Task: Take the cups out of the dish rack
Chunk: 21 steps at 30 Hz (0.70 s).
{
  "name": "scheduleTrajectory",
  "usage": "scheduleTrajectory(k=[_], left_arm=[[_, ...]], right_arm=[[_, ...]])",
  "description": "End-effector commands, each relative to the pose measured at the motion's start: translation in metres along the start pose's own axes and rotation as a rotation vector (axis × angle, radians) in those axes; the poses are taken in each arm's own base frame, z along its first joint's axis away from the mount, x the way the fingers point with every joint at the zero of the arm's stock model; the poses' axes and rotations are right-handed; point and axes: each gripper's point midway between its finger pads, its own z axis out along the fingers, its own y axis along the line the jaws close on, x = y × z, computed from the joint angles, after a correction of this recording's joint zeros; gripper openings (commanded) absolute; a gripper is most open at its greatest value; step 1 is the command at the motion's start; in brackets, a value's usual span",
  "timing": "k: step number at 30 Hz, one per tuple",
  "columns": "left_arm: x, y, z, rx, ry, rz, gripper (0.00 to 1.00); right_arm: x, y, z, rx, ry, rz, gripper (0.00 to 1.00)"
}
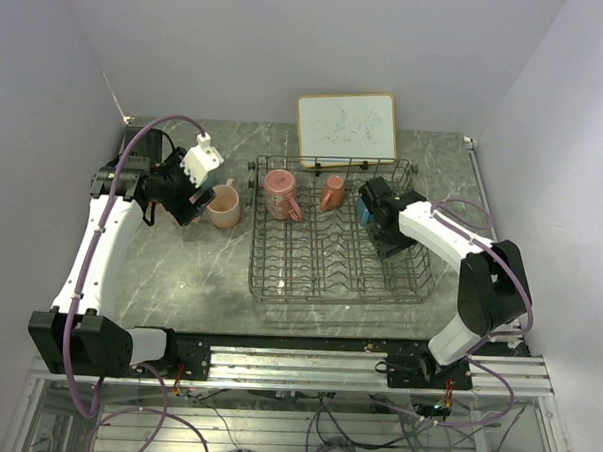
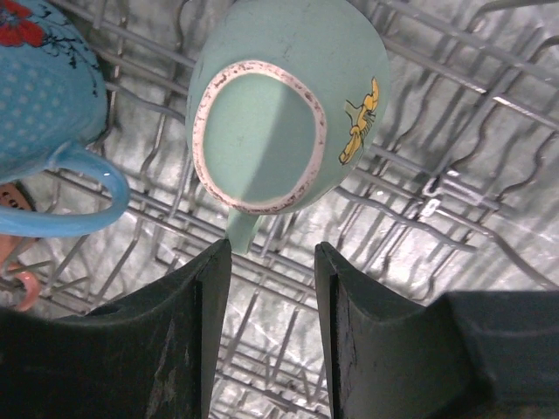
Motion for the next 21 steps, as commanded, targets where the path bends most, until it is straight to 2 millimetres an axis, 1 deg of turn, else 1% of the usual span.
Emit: scheduleTrajectory(k=[1, 6, 9, 11, 15, 21], left_arm=[[-0.009, -0.002, -0.011, 0.006, -0.036, 0.002, 0.89], [-0.01, -0.001, -0.013, 0.001, -0.039, 0.002, 0.89], [-0.011, 0.0, -0.013, 0.0, -0.038, 0.001, 0.89], [-0.011, 0.0, -0.014, 0.0, -0.039, 0.002, 0.89], [-0.011, -0.001, -0.014, 0.0, -0.037, 0.005, 0.89], [-0.012, -0.001, -0.013, 0.011, -0.038, -0.004, 0.89]], right_arm=[[-0.01, -0.026, -0.001, 0.046, -0.059, -0.059, 0.42], [-0.006, -0.033, -0.002, 0.025, -0.061, -0.101, 0.42], [-0.003, -0.034, 0.0, 0.024, -0.059, -0.133, 0.42], [0.004, -0.034, -0.003, 0.022, -0.067, -0.181, 0.42], [0.008, -0.038, -0.003, 0.031, -0.105, -0.248, 0.4], [0.01, -0.049, 0.004, 0.07, -0.156, -0.356, 0.37]])
